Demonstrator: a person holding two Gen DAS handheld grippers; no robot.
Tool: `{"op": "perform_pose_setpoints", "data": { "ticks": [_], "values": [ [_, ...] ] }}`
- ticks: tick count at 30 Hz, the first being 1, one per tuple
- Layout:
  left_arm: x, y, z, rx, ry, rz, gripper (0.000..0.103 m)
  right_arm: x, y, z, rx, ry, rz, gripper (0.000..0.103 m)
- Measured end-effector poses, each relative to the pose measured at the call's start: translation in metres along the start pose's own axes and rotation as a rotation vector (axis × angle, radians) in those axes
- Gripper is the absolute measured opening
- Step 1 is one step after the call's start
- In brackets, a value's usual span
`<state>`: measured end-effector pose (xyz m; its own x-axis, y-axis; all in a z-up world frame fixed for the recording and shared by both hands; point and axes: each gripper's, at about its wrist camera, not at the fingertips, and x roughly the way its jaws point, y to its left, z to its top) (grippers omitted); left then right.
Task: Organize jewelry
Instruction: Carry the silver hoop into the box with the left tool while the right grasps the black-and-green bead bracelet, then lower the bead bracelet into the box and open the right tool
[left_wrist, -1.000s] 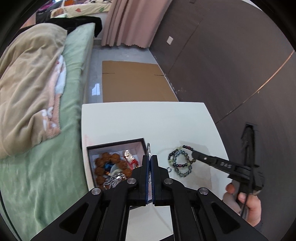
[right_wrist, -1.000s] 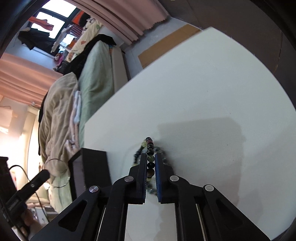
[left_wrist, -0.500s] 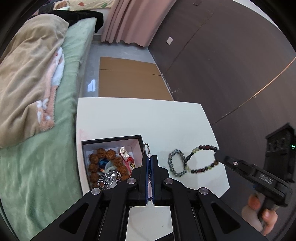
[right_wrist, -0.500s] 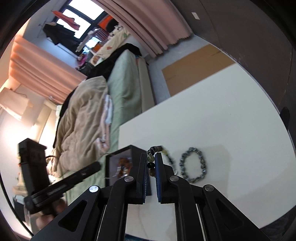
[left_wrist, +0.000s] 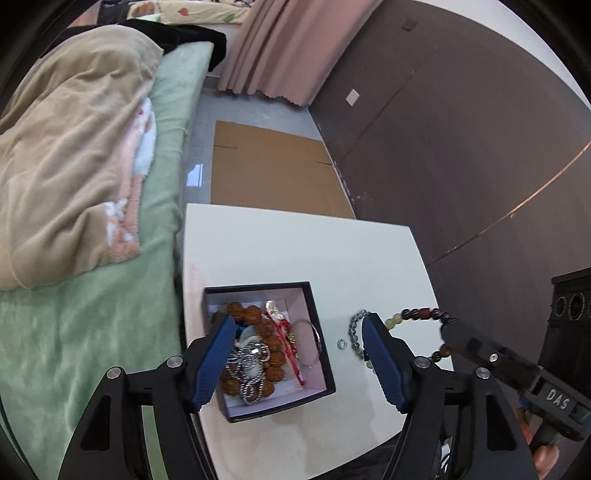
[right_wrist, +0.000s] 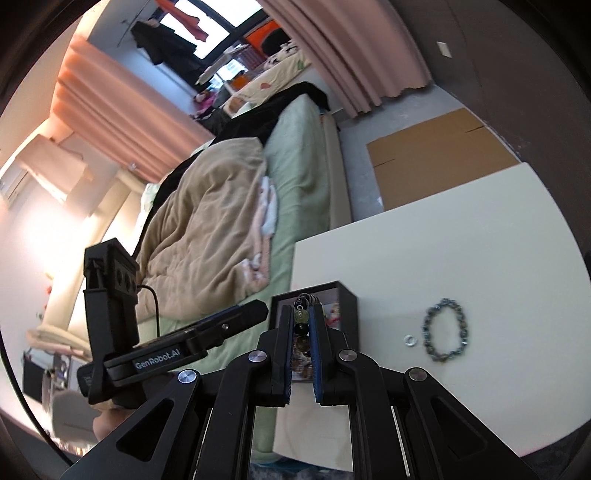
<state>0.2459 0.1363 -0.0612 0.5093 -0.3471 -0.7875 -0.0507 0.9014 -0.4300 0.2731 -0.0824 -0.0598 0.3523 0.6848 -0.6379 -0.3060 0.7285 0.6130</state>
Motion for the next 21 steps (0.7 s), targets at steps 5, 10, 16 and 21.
{"op": "perform_pose_setpoints", "data": {
  "ticks": [5,10,16,21],
  "values": [
    [-0.014,0.011,0.000,-0.020,-0.017,0.005,0.072,0.015,0.015,0.000,-0.030,0.025,0.005,0.010],
    [-0.021,0.022,-0.001,-0.045,-0.020,0.003,0.072,0.037,0.027,0.004,-0.076,0.052,-0.034,0.010],
    [-0.027,0.030,0.000,-0.067,-0.031,0.012,0.072,0.063,0.026,0.005,-0.089,0.081,-0.079,0.010],
    [-0.027,0.029,0.000,-0.062,-0.033,0.016,0.072,0.084,0.021,0.002,-0.092,0.170,-0.084,0.023]
  ]
}}
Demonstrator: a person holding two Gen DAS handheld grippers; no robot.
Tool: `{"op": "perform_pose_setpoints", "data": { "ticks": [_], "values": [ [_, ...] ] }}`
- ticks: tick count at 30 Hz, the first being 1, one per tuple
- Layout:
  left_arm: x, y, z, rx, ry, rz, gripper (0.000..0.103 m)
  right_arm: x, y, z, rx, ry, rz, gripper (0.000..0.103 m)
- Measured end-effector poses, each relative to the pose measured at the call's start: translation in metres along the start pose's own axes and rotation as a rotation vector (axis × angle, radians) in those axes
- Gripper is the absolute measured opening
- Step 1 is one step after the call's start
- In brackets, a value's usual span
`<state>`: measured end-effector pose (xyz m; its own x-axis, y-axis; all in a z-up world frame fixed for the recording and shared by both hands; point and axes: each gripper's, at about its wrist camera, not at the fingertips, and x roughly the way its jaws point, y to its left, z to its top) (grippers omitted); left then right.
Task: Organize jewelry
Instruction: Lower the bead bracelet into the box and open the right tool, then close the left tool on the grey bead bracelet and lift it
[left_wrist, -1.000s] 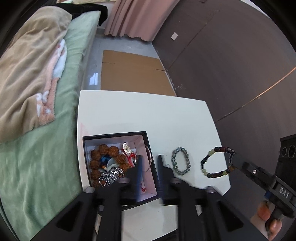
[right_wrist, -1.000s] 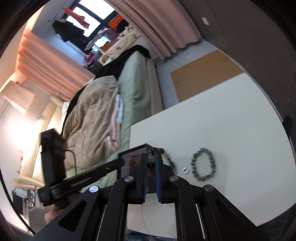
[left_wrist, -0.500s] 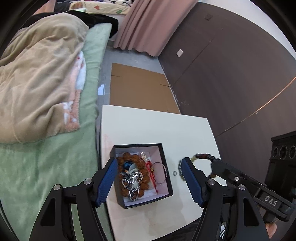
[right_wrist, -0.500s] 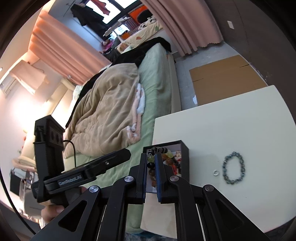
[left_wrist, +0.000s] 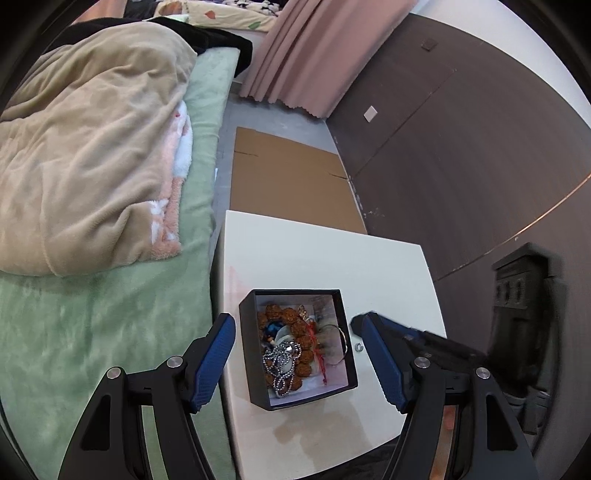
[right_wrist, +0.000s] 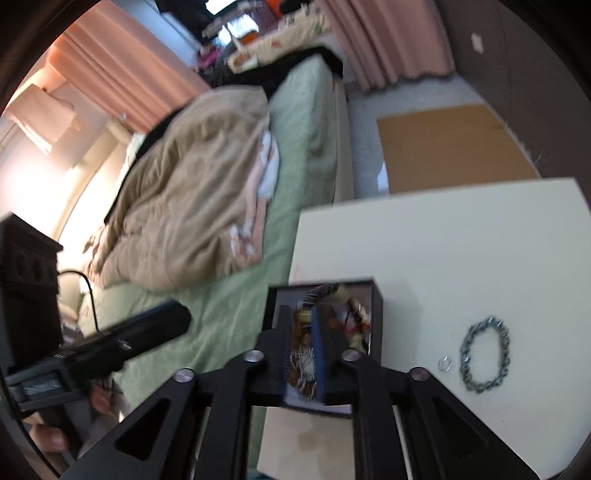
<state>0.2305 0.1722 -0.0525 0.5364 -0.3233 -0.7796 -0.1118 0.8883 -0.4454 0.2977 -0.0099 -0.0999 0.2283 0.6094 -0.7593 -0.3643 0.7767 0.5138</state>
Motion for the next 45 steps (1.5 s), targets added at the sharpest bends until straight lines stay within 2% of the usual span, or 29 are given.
{"op": "perform_pose_setpoints", "data": {
  "ticks": [4,5,11,24,34,38,43,45],
  "values": [
    [0.005,-0.003,-0.001,0.007,0.007,0.000,0.072,-0.007,-0.012,-0.007,0.030,-0.027,0.008,0.048],
    [0.007,-0.006,-0.001,0.011,0.011,-0.002,0.072,-0.012,-0.017,-0.010,0.045,-0.037,0.015,0.050],
    [0.023,-0.028,-0.005,0.060,0.040,-0.028,0.072,-0.045,-0.058,-0.028,0.163,-0.104,0.037,0.051],
    [0.073,-0.100,-0.021,0.220,0.136,-0.063,0.072,-0.092,-0.134,-0.065,0.327,-0.197,-0.027,0.053],
    [0.123,-0.140,-0.034,0.315,0.227,-0.008,0.057,-0.102,-0.177,-0.083,0.394,-0.209,-0.060,0.053],
    [0.144,-0.148,-0.039,0.326,0.261,0.028,0.051,-0.104,-0.195,-0.088,0.424,-0.213,-0.072,0.053],
    [0.170,-0.150,-0.044,0.334,0.304,0.085,0.048,-0.102,-0.208,-0.092,0.443,-0.211,-0.085,0.053],
    [0.180,-0.148,-0.045,0.334,0.324,0.106,0.042,-0.102,-0.212,-0.093,0.447,-0.209,-0.086,0.053]
  ]
}}
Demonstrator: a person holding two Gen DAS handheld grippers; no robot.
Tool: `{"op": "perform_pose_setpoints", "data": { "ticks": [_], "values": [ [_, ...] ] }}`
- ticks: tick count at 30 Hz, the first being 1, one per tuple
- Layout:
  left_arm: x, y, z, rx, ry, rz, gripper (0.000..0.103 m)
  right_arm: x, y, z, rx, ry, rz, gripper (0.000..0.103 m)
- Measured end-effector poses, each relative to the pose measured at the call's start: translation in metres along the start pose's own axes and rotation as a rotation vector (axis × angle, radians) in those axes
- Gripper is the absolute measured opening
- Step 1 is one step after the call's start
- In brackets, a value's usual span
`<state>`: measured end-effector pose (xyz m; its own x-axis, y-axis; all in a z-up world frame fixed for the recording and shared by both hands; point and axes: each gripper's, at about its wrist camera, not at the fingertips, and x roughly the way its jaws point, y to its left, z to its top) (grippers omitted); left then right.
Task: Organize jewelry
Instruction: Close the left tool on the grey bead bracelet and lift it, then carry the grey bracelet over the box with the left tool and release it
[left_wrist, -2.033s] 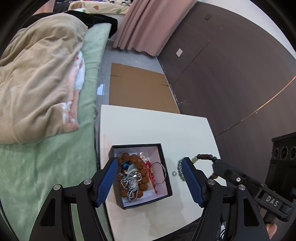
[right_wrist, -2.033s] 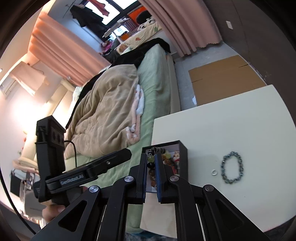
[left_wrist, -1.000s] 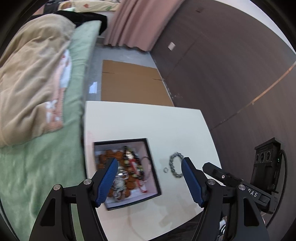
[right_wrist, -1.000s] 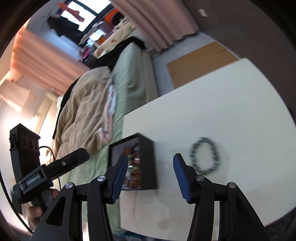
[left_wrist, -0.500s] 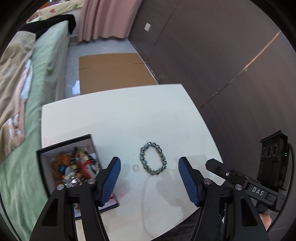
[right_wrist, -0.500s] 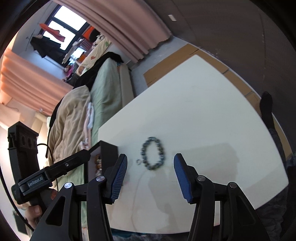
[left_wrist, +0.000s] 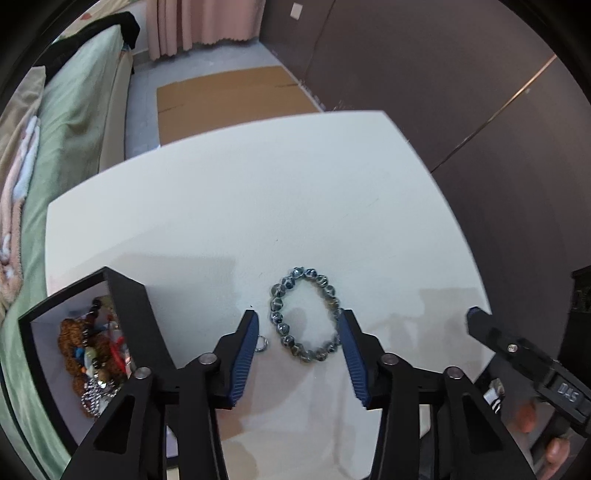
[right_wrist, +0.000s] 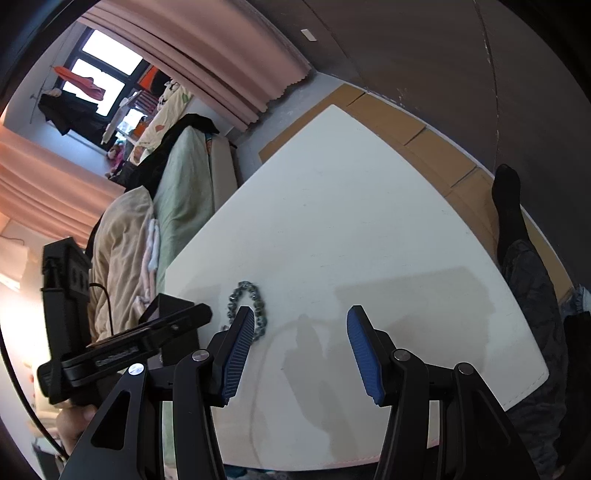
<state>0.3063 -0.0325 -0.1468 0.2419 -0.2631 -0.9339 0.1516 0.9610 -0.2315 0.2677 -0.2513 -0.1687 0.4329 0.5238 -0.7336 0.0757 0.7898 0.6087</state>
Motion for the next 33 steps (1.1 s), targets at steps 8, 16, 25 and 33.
{"op": "perform_pose_setpoints", "data": {
  "ticks": [8,16,25,33],
  "values": [
    [0.028,0.001,0.002,-0.001,0.059,0.045,0.030,0.006,-0.015,0.002,0.027,0.009,-0.007,0.053],
    [0.022,0.002,-0.002,0.022,0.019,0.051,0.008,0.008,-0.007,-0.001,0.014,0.020,-0.012,0.053],
    [-0.041,0.015,-0.011,0.032,-0.100,-0.035,0.008,0.015,0.019,-0.007,-0.027,0.039,-0.012,0.053],
    [-0.075,0.037,-0.017,-0.003,-0.152,-0.048,0.008,0.037,0.048,-0.012,-0.088,0.092,-0.003,0.053]
  ]
}}
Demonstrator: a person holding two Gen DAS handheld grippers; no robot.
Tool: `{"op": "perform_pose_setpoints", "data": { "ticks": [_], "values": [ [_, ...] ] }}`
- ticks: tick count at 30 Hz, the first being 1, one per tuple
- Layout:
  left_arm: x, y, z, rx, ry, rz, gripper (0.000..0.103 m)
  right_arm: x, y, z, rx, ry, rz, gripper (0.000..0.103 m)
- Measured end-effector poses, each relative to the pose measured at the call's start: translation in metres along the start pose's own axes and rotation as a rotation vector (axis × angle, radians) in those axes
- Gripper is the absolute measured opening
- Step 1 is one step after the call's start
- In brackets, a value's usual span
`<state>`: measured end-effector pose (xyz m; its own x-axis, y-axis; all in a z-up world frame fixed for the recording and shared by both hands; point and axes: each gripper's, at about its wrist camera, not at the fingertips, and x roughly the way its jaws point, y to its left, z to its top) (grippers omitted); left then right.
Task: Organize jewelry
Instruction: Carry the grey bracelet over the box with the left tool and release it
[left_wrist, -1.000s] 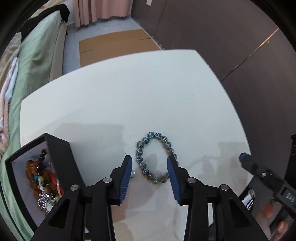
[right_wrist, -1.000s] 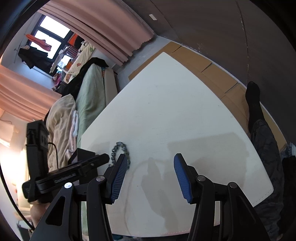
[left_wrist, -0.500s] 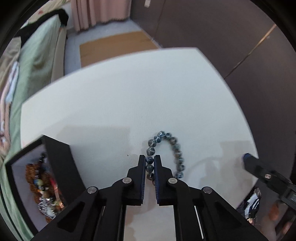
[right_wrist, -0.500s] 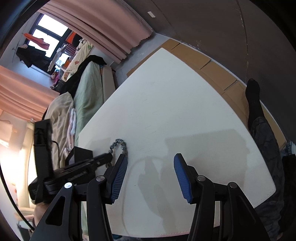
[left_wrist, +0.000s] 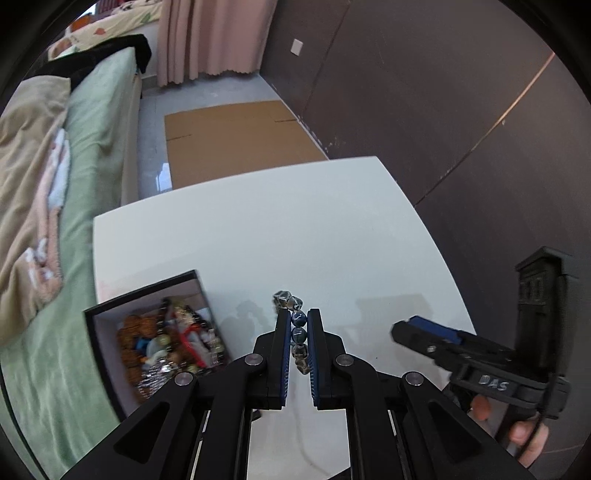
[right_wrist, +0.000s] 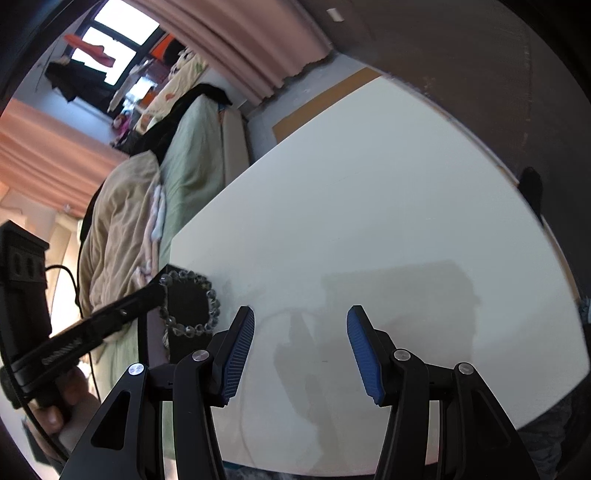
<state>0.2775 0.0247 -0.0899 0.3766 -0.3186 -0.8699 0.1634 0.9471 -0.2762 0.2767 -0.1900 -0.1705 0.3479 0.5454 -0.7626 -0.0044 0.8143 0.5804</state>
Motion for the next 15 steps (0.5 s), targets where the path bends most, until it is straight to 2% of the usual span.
{"op": "perform_pose_setpoints", "data": {
  "ticks": [8,15],
  "values": [
    [-0.022,0.024,-0.004,-0.048,-0.033,0.014,0.008,0.033,0.029,0.002,-0.073,0.074,-0.017,0.053],
    [-0.042,0.041,-0.009,-0.079,-0.065,0.017,0.008,0.059,0.055,0.006,-0.177,0.133,-0.083,0.053]
  ]
}}
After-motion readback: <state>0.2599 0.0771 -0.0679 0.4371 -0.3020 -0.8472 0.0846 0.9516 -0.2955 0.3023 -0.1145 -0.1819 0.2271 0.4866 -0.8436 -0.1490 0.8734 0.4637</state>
